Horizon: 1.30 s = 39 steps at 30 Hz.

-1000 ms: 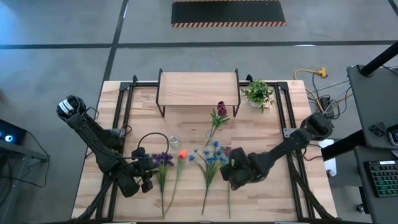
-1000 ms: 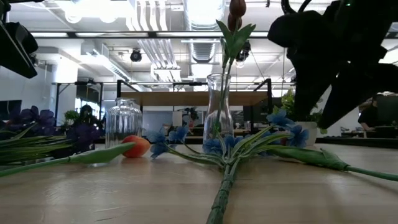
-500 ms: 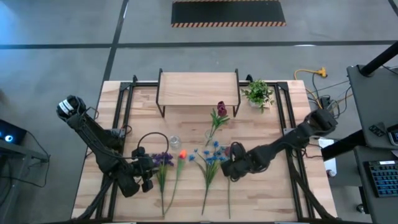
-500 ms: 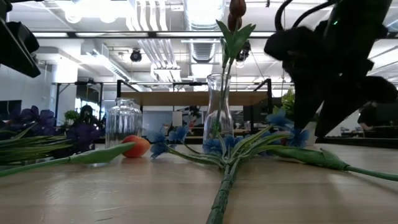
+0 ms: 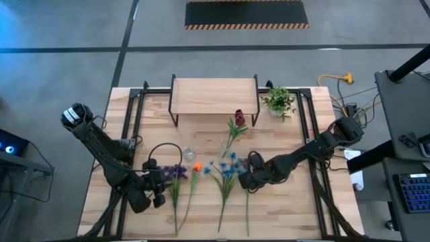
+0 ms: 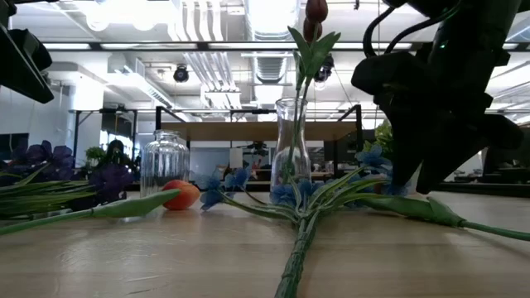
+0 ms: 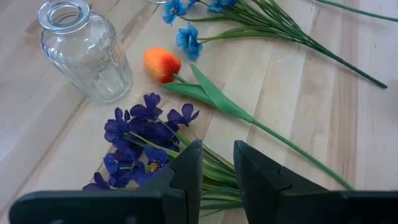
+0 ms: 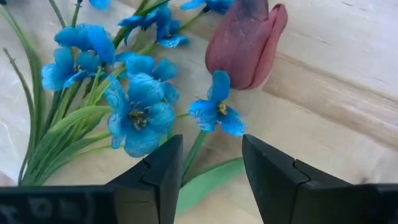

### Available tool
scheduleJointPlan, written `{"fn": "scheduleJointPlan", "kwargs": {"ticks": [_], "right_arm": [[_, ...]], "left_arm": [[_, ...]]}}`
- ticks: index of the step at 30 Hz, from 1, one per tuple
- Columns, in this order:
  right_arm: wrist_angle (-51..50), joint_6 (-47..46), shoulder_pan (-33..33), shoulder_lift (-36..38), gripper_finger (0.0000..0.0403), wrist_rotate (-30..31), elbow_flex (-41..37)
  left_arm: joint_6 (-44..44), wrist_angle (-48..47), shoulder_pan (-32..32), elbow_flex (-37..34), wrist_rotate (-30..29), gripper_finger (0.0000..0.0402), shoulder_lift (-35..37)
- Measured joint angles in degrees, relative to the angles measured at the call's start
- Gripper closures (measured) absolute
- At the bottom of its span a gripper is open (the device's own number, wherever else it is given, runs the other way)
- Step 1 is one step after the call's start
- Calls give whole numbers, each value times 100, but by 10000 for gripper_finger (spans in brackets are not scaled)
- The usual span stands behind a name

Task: Pick and place flowers into a vace then onto a shelf
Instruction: Put the red tulip into the right transparent vase

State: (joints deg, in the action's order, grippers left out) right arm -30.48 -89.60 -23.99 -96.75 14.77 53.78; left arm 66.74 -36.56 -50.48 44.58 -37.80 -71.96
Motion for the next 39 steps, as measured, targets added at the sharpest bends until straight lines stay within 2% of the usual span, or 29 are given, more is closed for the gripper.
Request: {"fn": "scheduleJointPlan", "kwargs": {"ticks": [14, 22, 27, 39], "right_arm": [[209, -54, 45, -337, 253, -73, -22], [-39, -221, 46, -420, 268, -267, -2], [-706, -316, 38, -326, 276, -338, 32], [-780, -166, 39, -315, 325, -348, 37]], "left_arm": [[4, 0, 0, 0, -57, 327, 0], [11, -2, 0, 0, -64, 327, 0], [9, -2, 0, 0, -69, 327, 0], [-2, -2, 0, 0, -168, 327, 0]]}}
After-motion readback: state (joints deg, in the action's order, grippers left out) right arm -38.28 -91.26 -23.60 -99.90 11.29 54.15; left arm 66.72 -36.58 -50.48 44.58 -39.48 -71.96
